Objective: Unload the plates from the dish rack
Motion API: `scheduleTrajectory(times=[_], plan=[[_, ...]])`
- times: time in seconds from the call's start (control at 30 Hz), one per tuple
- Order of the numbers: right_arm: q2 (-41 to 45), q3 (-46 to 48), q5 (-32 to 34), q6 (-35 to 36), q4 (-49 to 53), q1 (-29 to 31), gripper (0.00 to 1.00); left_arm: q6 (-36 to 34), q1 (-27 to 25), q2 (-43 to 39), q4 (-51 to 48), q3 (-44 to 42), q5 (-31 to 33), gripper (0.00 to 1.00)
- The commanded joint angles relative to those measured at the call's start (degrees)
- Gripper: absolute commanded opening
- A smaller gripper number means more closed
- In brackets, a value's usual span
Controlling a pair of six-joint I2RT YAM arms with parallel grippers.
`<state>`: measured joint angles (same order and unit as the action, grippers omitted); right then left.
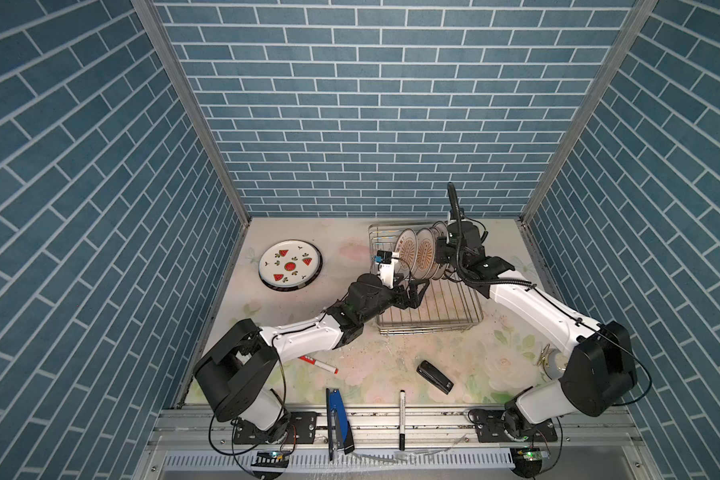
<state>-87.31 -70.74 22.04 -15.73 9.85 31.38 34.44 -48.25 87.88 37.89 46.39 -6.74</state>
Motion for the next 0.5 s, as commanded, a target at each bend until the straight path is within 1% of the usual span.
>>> scheduleTrajectory(times=[0.0, 0.17, 0.23, 0.33, 0.47], plan=[[-2.34, -4.54, 1.66, -0.35, 3.33, -0.82, 0.45, 0.58, -0.27, -0.38, 1.46, 0.09, -0.15, 1.0], [-4.74, -6.07, 2.56, -0.78, 4.03, -1.74, 0.42, 0.37, -0.27, -0.47, 1.11, -0.19, 1.07, 1.0], [-5.53, -6.31, 3.94, -0.71, 3.68, -1.79, 0.4, 0.23, -0.27, -0.08, 0.96, -0.04, 1.29, 1.0], [-6.71, -6.39, 5.33, -0.71, 2.64, -2.04, 0.29, 0.46, -0.27, 0.91, 1.05, 0.12, 1.39, 1.0], [-8.32, -6.62, 3.97, -0.53, 1.24, -2.05, 0.28, 0.54, -0.2, 2.1, 1.16, 0.85, 1.12, 1.0]])
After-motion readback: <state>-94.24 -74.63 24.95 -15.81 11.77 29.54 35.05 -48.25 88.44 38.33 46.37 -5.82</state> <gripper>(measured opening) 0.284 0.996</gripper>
